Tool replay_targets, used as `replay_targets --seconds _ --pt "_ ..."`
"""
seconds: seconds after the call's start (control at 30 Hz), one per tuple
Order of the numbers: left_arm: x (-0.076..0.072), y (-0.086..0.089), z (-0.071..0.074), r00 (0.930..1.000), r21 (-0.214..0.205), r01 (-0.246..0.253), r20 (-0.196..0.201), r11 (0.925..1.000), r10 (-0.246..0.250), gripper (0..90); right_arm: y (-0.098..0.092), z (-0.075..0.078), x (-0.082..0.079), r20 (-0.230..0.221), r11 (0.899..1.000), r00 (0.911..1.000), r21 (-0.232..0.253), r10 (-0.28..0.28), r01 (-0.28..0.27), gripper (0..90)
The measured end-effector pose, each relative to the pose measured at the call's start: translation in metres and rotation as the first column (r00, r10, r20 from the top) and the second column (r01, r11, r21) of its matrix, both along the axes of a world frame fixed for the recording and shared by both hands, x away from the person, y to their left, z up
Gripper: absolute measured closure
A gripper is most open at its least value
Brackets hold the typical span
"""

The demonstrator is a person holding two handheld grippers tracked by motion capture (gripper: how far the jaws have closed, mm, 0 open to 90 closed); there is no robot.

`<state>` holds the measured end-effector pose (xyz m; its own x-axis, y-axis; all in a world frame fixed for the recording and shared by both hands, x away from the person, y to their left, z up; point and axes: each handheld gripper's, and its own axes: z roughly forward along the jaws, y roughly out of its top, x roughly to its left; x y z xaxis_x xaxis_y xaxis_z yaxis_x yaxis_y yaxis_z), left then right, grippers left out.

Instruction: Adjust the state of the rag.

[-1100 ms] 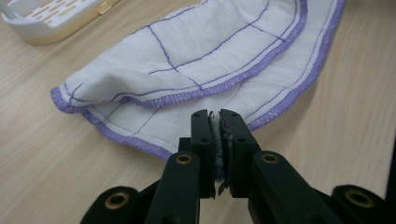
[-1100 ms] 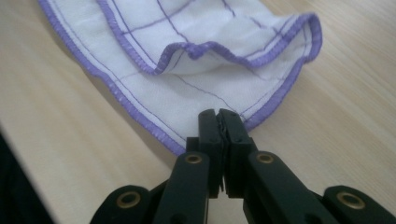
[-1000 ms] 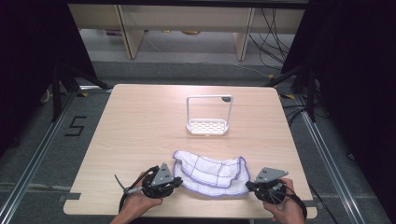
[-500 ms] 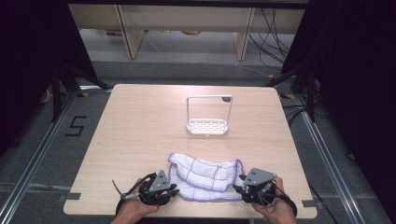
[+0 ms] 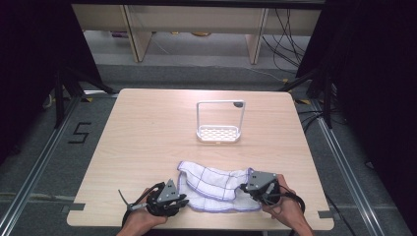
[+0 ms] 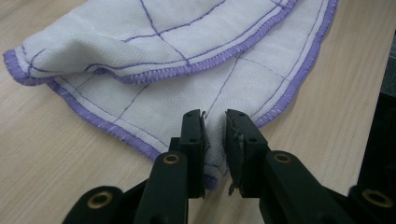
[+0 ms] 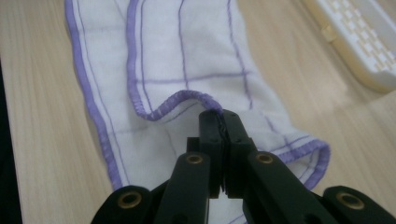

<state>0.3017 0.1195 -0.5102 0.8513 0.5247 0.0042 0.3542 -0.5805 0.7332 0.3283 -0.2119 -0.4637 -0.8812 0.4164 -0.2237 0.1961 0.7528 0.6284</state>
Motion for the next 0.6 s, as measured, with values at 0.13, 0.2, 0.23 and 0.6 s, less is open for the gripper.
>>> replay_targets --seconds 0.13,0.2,0.23,0.6 --pt "-0.001 0.001 0.001 0.9999 0.003 0.01 0.012 0.9999 -0.01 77.4 -0.012 0.015 0.015 -0.013 0.994 0.9981 0.087 -0.06 0.061 89.6" --pt "-0.002 0.001 0.001 0.9998 -0.004 0.012 0.016 0.9999 -0.012 77.4 -0.027 0.025 0.039 -0.035 0.969 0.9879 0.192 -0.151 0.155 89.6" --pt "-0.003 0.001 0.001 0.9999 -0.001 0.01 0.006 1.0 -0.01 77.4 -0.031 0.026 0.045 -0.054 0.962 0.9832 0.205 -0.175 0.182 89.6" --pt "-0.019 0.001 0.0 0.9982 -0.002 0.059 0.0 0.9982 -0.059 78.0 -0.041 -0.014 0.113 -0.156 0.891 0.8958 0.128 -0.416 0.436 89.6"
